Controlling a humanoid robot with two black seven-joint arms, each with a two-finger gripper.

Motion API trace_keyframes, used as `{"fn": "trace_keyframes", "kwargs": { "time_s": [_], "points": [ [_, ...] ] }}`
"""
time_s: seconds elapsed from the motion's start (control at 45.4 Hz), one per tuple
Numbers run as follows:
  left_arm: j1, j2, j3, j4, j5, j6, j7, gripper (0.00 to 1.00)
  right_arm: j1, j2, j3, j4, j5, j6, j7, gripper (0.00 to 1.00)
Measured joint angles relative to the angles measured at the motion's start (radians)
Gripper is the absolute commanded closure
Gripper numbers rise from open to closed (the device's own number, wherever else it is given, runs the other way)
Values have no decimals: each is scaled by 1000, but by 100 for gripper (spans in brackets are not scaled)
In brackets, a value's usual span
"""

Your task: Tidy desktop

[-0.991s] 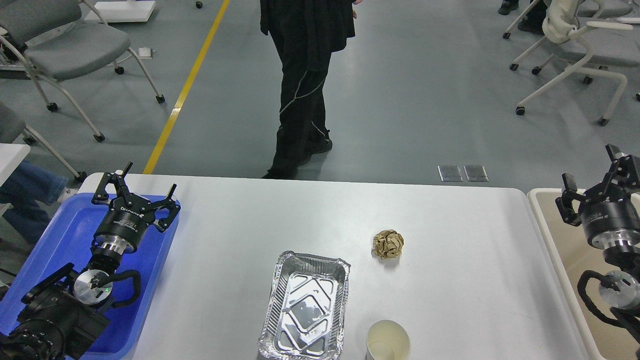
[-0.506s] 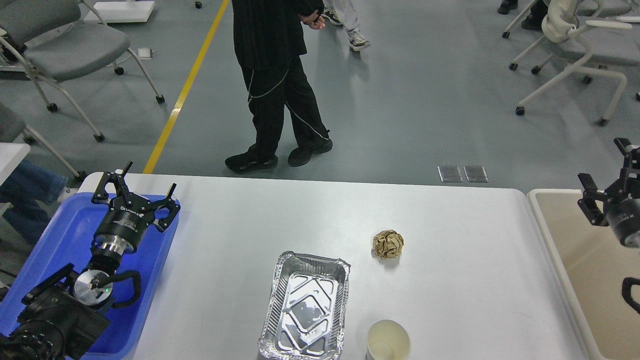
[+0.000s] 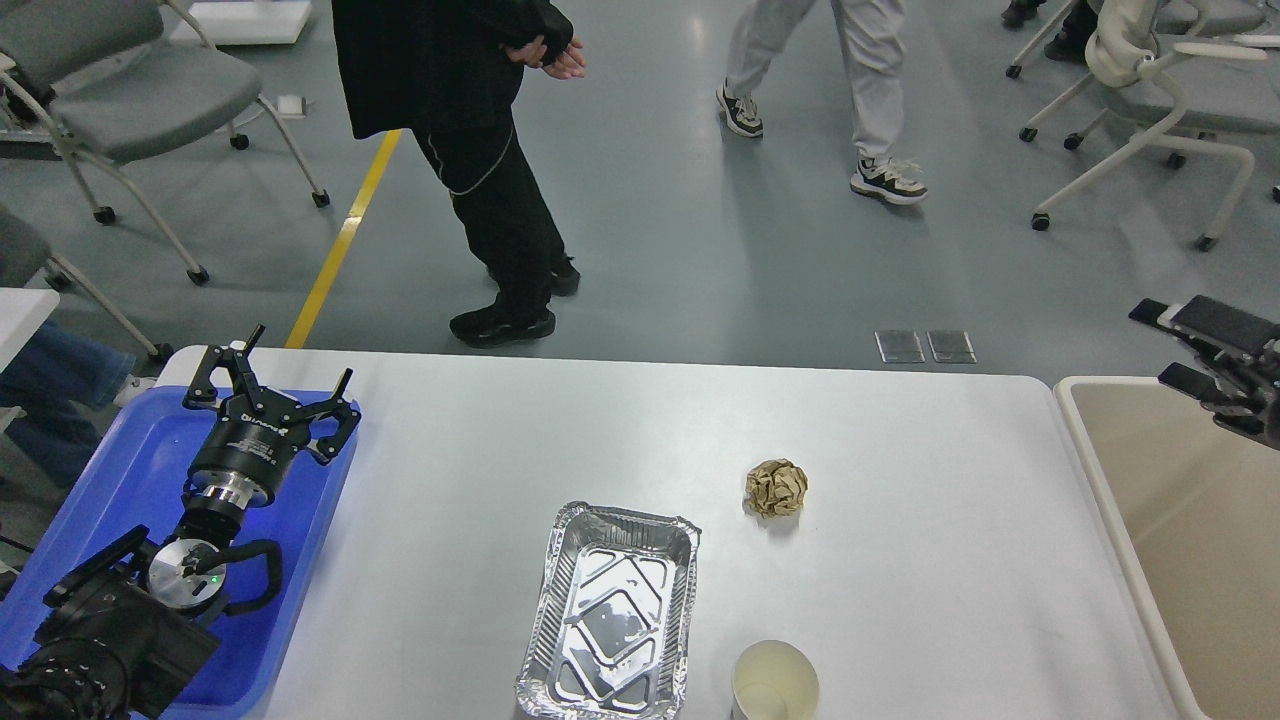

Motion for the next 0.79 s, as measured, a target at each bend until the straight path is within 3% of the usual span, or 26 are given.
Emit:
{"fn": "trace_keyframes", "kwargs": {
  "time_s": [0.176, 0.352, 0.793],
  "points": [
    [0, 0, 0, 1, 0, 0, 0, 0, 81, -34, -58, 106, -295, 79, -55, 0],
    [0, 0, 0, 1, 0, 0, 0, 0, 123, -30, -80, 168, -522, 151, -76, 0],
    [0, 0, 0, 0, 0, 0, 0, 0, 247, 198, -160, 216, -800, 259, -89, 0]
  ]
}}
